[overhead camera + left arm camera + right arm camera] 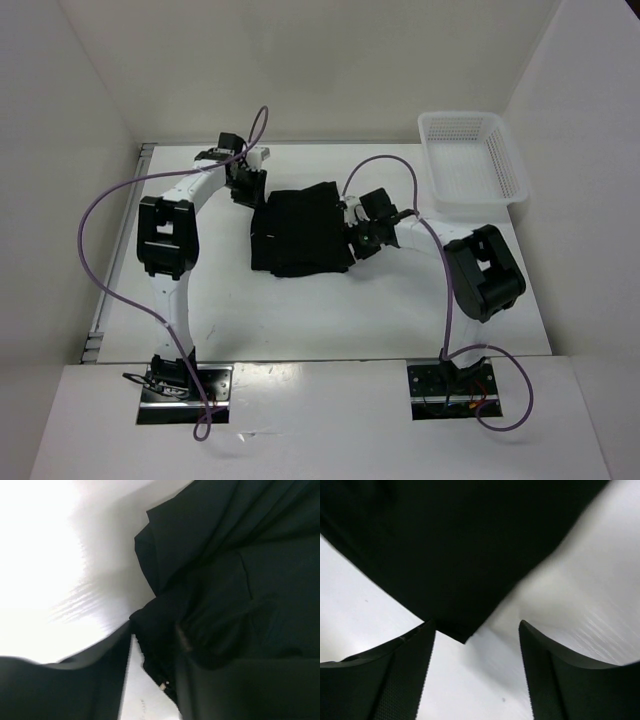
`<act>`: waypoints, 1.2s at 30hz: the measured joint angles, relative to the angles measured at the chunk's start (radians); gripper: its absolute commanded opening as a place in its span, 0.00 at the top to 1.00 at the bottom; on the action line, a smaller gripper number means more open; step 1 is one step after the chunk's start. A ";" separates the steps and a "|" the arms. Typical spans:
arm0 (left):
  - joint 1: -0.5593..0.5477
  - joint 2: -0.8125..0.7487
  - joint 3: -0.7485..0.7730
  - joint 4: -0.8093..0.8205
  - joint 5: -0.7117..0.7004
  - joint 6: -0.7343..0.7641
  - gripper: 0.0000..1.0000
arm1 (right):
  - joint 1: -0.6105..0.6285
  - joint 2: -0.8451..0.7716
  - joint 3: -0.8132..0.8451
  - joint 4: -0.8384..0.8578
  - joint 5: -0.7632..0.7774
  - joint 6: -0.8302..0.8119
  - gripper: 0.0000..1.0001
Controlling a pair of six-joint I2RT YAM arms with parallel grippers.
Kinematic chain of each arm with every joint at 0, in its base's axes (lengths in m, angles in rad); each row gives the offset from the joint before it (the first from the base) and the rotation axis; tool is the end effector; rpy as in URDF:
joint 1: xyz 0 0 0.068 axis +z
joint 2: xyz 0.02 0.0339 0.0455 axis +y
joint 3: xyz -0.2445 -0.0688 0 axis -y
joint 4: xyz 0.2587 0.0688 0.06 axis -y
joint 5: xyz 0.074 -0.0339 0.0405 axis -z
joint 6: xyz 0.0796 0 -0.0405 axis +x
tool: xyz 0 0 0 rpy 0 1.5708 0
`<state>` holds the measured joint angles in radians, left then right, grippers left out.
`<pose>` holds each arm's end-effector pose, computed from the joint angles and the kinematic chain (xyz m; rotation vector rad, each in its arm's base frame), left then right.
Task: Fold and stack the shorts
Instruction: Fold the shorts
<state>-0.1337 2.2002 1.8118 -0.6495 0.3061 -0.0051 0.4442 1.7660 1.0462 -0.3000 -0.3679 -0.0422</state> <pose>0.4946 -0.0907 0.1396 0.2760 2.5843 -0.4487 0.3300 0.1888 0.1016 -0.7609 2.4973 0.6224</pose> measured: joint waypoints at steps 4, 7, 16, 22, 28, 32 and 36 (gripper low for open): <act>0.000 -0.004 -0.011 0.032 -0.025 -0.002 0.76 | 0.010 0.002 0.000 0.030 -0.017 0.040 0.49; -0.002 -0.006 -0.036 0.054 -0.043 0.001 0.75 | 0.010 0.017 -0.003 0.052 -0.024 0.076 0.66; 0.016 -0.012 -0.057 0.064 -0.046 0.001 0.38 | 0.010 0.031 -0.024 0.086 -0.072 0.119 0.19; 0.025 -0.069 -0.068 0.050 -0.032 0.002 0.15 | 0.005 0.027 0.066 0.018 -0.044 0.021 0.00; 0.047 -0.247 -0.077 0.050 -0.019 0.003 0.04 | -0.098 -0.084 0.179 -0.114 0.006 -0.099 0.00; 0.119 -0.448 -0.177 0.086 -0.021 0.002 0.01 | -0.182 -0.202 0.234 -0.142 0.160 -0.166 0.00; 0.239 -0.617 -0.321 0.101 -0.016 0.001 0.01 | -0.214 -0.335 0.218 -0.154 0.312 -0.233 0.00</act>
<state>0.1055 1.5833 1.4910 -0.5488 0.2905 -0.0044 0.2306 1.4307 1.2644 -0.4545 -0.0563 -0.2756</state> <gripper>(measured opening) 0.993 0.999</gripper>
